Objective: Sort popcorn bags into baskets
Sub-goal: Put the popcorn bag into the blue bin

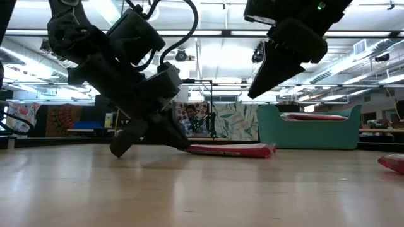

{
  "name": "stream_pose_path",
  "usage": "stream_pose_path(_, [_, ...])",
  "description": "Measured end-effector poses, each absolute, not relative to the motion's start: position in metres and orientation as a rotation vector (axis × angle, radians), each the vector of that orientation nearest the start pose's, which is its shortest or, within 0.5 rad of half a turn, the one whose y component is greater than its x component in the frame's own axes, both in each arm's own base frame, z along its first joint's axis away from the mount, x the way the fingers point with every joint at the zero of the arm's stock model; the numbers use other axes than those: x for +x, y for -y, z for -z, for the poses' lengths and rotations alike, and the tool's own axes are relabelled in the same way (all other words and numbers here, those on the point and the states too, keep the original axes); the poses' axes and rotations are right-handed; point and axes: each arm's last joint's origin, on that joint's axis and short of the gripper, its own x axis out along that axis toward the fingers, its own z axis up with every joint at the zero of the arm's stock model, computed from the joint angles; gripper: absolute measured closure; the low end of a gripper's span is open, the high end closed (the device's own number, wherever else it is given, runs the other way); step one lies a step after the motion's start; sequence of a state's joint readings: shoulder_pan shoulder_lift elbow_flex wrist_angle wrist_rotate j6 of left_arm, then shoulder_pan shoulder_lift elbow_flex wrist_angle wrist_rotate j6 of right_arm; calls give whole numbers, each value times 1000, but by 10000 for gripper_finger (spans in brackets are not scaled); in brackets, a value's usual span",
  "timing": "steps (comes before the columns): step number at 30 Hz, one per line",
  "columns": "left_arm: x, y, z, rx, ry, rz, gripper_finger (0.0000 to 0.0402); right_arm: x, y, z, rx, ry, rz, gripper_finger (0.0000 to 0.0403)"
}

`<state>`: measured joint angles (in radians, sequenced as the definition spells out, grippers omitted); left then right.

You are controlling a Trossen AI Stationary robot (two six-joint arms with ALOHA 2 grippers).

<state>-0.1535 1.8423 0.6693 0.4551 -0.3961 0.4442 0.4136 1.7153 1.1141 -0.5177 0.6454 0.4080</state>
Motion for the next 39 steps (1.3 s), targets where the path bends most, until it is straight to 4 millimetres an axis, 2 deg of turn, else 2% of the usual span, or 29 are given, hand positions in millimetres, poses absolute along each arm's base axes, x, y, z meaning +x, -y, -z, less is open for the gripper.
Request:
stream_pose_path(2, [310, 37, -94, 607, -736, -79, 391, 315, -120, -195, -193, -879, 360, 198])
stream_pose_path(8, [311, 37, -100, 603, -734, -91, 397, 321, -125, -199, -204, -813, 310, 198])
stream_pose_path(12, [317, 38, -117, 543, -679, -112, 398, 323, -126, -200, -192, -802, 296, 198])
stream_pose_path(15, [320, 39, -122, 502, -680, -111, 399, 324, -126, -200, -181, -785, 294, 198])
stream_pose_path(22, [328, 44, -136, 426, -636, -101, 400, 319, -123, -184, -187, -753, 312, 198])
stream_pose_path(26, [332, 46, -139, 440, -687, -60, 399, 316, -120, -177, -184, -755, 321, 198])
stream_pose_path(29, [328, 46, -135, 521, -761, -34, 381, 315, -120, -175, -177, -758, 327, 198])
stream_pose_path(32, [325, 44, -130, 578, -823, -32, 344, 315, -120, -175, -171, -750, 326, 198])
stream_pose_path(39, [323, 39, -120, 580, -895, -60, 252, 317, -121, -177, -153, -723, 323, 198])
